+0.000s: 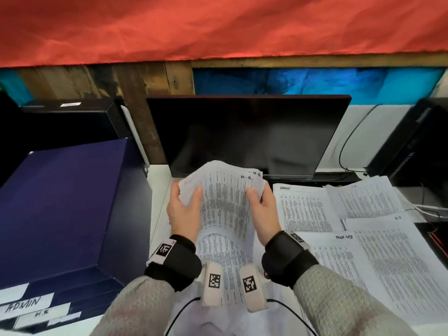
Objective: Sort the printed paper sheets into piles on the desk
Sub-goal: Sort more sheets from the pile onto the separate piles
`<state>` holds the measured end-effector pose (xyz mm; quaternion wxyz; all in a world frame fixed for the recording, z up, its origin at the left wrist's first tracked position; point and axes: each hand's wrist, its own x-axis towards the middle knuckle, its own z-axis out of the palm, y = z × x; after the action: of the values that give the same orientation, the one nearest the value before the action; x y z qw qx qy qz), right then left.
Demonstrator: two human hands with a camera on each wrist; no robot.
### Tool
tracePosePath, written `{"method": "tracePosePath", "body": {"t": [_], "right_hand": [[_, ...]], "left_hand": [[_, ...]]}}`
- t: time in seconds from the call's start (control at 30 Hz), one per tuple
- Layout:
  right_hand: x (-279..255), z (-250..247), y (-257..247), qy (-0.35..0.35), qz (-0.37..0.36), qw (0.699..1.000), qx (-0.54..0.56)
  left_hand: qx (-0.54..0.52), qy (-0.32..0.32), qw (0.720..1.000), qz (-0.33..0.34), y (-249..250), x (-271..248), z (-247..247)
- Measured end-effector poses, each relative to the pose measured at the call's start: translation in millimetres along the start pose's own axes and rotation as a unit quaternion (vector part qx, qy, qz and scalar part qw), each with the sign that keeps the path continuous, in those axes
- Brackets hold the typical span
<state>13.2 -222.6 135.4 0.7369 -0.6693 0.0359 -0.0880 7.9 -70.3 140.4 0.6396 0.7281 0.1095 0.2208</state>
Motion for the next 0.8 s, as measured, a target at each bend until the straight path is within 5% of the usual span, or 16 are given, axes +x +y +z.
{"method": "tracePosePath", "body": {"t": [0.13,0.23,0.37,0.47,0.8], "right_hand": [[-5,1,2,0.034,-0.035,0.999,-0.019],[-6,-4,4,0.046,-0.095,0.986,-0.131],[0,-18,1,-0.017,-0.217,0.917,-0.335],[3,-22,-6,-0.060,-0.227,0.883,-0.407],[7,-33,0,0.021,-0.194,0.937,-0.289]], "left_hand": [[-0.014,-0.006,1.000,0.026,-3,-10,-1],[-0.023,-0.029,0.999,-0.003,-15,-16,-7],[-0.029,-0.065,0.997,-0.041,-23,-13,-13],[-0.043,-0.080,0.995,-0.050,-24,-12,-13],[-0.102,-0.128,0.971,-0.173,-41,-15,-9]]}}
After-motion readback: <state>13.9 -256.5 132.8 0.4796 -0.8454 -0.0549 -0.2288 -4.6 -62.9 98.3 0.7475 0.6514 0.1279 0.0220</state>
